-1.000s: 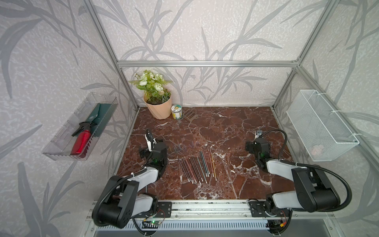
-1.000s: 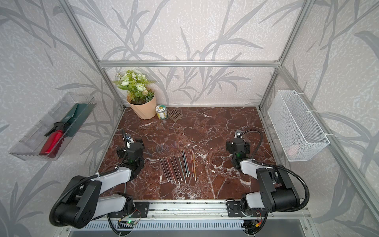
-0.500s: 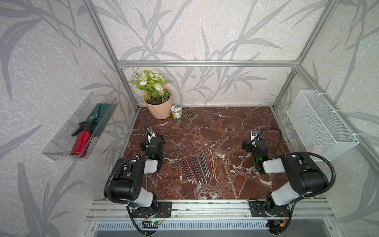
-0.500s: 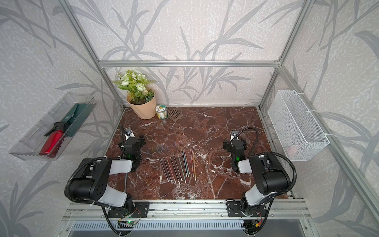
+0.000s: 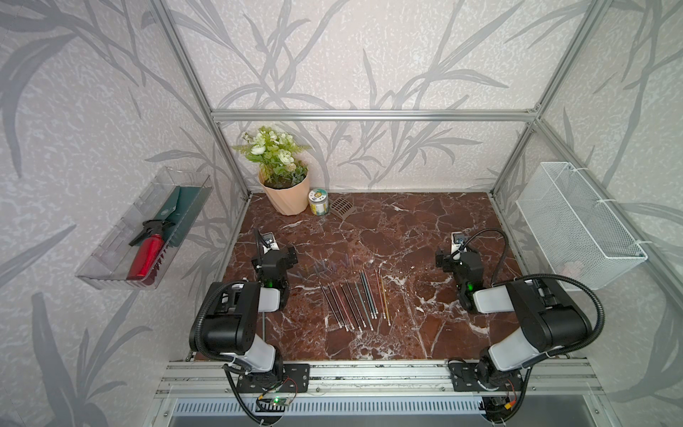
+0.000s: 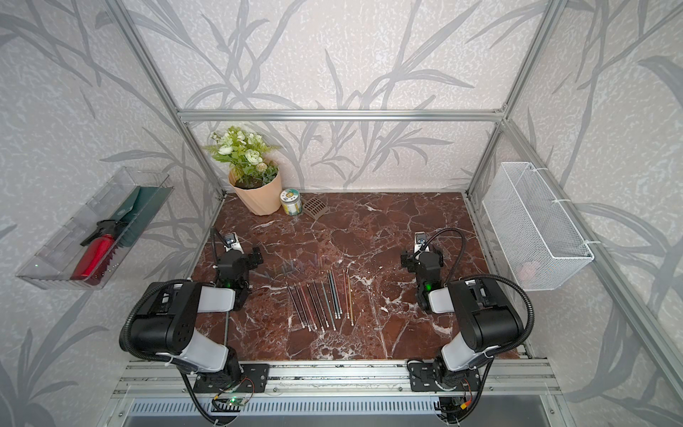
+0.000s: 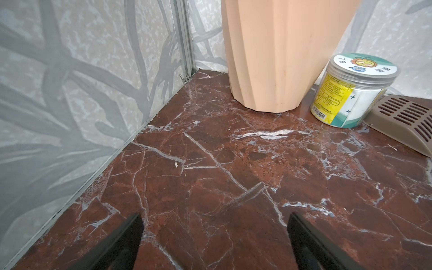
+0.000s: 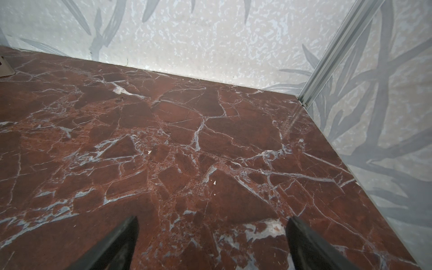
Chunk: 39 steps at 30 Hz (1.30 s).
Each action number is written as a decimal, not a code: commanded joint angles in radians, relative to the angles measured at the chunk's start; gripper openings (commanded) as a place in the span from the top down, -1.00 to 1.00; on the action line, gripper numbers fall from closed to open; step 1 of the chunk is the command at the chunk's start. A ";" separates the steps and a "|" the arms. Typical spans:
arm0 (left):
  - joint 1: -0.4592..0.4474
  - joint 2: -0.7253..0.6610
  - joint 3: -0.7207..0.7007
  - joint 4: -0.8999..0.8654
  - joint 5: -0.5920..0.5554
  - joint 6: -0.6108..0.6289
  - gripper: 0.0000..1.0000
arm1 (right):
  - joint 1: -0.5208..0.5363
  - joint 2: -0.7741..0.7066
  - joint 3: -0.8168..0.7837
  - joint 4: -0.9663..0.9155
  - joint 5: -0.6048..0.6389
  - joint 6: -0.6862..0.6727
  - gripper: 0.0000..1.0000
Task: Remove the protective cover of the pencils
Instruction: Reset both arms
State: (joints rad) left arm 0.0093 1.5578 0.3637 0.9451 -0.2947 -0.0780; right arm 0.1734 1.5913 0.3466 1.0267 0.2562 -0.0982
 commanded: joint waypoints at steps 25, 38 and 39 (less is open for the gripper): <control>-0.005 0.008 -0.008 0.039 0.014 0.021 -0.98 | -0.033 0.026 -0.107 0.243 -0.086 0.011 -0.98; -0.005 0.008 -0.007 0.039 0.014 0.021 -0.98 | -0.040 -0.010 0.014 -0.033 -0.170 -0.001 -0.98; -0.004 0.008 -0.008 0.038 0.014 0.021 -0.98 | -0.040 -0.002 0.024 -0.038 -0.170 0.004 -0.98</control>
State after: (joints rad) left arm 0.0074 1.5578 0.3626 0.9581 -0.2848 -0.0772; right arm 0.1318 1.5887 0.3565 0.9962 0.1089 -0.0845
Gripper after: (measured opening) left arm 0.992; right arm 0.991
